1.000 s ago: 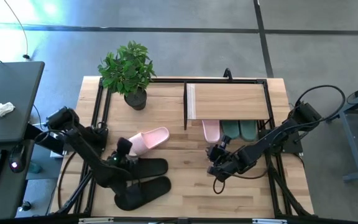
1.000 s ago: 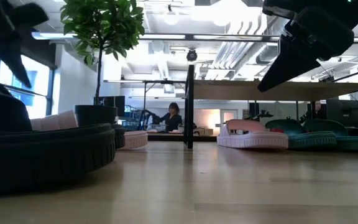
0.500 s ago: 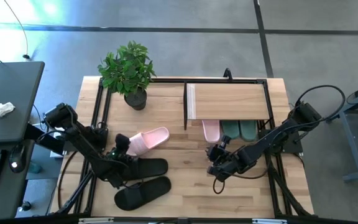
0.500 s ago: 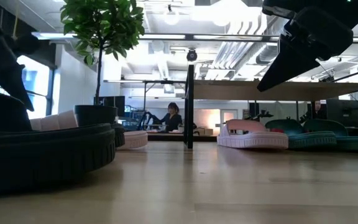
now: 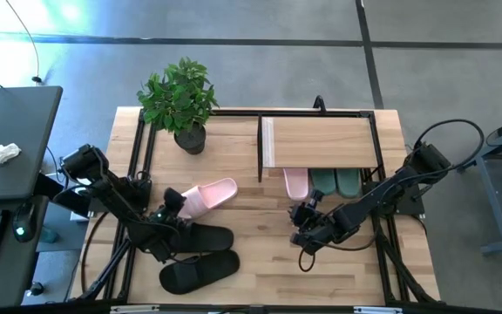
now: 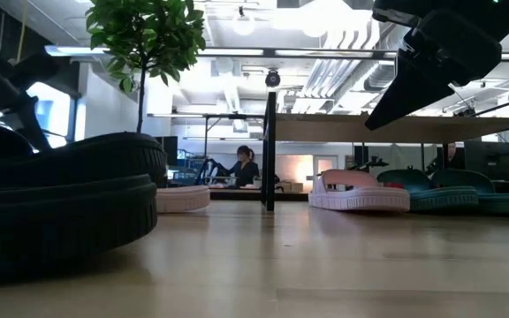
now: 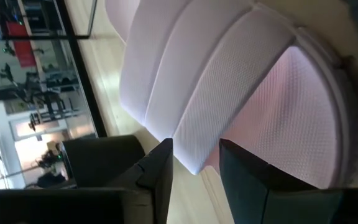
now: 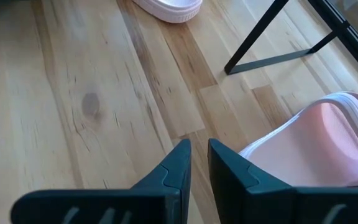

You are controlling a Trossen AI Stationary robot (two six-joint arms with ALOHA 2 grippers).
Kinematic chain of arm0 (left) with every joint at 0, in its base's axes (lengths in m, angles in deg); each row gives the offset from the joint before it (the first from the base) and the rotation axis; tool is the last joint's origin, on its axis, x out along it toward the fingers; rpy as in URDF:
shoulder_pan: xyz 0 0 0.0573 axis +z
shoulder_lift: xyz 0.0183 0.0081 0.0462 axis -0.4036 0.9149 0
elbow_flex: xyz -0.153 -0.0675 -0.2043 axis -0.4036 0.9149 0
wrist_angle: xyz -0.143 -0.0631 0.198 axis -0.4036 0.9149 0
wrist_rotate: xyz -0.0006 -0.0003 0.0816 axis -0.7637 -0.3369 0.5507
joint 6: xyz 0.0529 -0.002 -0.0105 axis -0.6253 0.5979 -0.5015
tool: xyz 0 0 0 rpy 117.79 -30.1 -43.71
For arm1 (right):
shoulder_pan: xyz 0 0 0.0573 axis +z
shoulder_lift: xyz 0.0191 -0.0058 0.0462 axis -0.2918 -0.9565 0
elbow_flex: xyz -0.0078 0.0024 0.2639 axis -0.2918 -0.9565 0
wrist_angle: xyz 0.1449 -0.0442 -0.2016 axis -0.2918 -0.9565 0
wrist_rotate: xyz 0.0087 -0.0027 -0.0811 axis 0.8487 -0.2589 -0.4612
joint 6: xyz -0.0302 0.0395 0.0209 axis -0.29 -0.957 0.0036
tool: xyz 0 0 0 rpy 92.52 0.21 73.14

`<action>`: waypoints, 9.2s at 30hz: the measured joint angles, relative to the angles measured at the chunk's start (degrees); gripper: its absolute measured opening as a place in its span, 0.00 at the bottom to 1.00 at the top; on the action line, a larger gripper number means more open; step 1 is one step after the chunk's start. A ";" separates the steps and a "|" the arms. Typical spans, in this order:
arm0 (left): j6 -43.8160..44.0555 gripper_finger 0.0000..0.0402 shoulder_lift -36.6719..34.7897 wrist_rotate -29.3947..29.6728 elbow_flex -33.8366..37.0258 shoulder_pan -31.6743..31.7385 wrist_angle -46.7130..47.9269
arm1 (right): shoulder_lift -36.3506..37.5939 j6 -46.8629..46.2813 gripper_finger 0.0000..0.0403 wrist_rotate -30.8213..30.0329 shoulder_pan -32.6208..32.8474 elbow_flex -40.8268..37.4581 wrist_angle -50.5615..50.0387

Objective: Pick and place slides into the shelf
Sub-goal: Put the pink slide under the shelf

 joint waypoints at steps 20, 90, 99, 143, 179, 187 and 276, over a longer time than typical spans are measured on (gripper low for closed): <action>-12.22 0.26 -0.04 -1.07 0.00 6.61 -5.12 | 0.00 -0.18 0.11 0.30 0.02 0.00 0.83; -19.06 0.00 0.09 6.04 -55.97 -1.88 23.79 | 4.59 74.80 0.45 5.54 6.78 0.04 38.59; -18.54 0.00 0.07 5.36 -56.94 -1.88 23.56 | -3.80 87.16 0.45 -3.82 5.75 0.02 50.53; -17.48 0.14 0.04 -3.31 -56.94 -1.88 22.24 | -10.62 82.80 0.05 -1.61 2.68 0.04 62.91; -17.35 0.40 0.09 -2.42 -52.97 -1.84 28.91 | -10.56 -14.74 0.04 -11.48 17.63 9.19 -11.66; -15.91 0.40 0.09 -2.40 -49.89 -1.84 28.85 | -10.51 -29.47 0.04 -7.13 17.56 14.29 -24.60; -25.96 0.41 0.09 -5.32 -20.11 12.72 -17.85 | -22.25 -0.11 0.18 1.43 -14.87 14.29 1.35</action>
